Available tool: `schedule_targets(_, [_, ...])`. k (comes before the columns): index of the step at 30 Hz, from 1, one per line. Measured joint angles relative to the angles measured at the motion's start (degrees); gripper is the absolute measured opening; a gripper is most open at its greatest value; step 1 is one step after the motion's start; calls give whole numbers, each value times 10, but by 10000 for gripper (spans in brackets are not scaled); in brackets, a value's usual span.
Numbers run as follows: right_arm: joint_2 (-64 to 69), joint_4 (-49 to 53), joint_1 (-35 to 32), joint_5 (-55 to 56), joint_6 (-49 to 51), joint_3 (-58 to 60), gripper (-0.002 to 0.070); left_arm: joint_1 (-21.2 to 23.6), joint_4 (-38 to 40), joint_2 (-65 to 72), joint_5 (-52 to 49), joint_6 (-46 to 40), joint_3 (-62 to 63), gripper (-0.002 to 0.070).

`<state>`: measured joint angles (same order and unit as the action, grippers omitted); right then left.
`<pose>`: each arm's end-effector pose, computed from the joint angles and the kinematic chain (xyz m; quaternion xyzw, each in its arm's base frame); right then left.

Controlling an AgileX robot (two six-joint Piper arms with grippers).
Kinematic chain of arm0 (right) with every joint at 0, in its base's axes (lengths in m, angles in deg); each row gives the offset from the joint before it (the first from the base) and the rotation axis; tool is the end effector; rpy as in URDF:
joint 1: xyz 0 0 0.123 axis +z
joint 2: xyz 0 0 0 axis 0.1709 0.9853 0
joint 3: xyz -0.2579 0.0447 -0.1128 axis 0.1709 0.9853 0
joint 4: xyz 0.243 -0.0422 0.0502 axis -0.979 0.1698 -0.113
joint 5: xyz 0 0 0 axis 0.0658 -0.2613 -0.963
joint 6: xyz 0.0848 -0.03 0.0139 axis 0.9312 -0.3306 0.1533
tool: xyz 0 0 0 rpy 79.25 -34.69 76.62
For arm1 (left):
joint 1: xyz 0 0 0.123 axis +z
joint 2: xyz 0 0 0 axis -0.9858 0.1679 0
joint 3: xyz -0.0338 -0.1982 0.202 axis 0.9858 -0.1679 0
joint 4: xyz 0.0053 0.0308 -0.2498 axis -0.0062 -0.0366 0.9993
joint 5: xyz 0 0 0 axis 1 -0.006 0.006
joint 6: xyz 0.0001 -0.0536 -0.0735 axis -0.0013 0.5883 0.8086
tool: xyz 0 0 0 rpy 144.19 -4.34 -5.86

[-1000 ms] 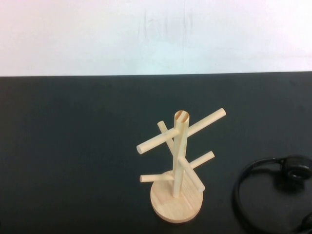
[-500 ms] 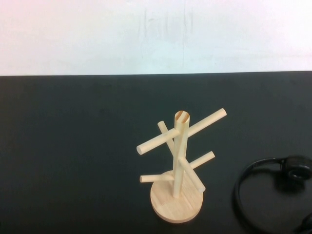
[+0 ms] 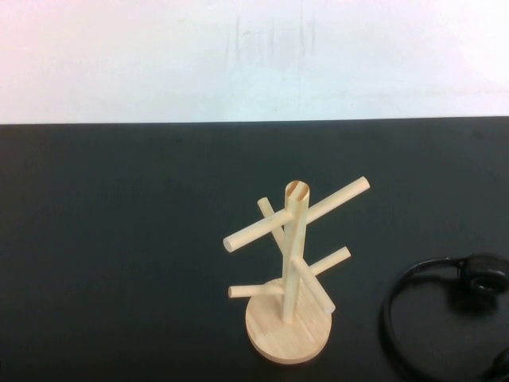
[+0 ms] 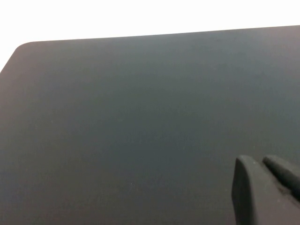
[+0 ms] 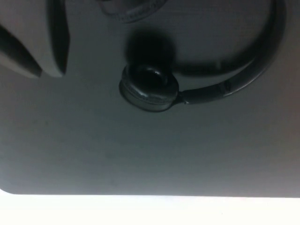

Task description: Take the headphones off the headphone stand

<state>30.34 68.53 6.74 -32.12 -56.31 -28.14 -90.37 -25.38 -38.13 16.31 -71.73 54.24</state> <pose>0.0522 0.0014 0.1707 -0.0027 0.8078 -0.0045 0.5895 0.0530 0.0002 0.1734 0.0637 0.7985 0.0071 0.5985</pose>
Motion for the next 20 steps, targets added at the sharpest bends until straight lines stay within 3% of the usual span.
schedule_targets(20, [0,-6,0,0,0,0,-6,0,0,0,0,0,0,2])
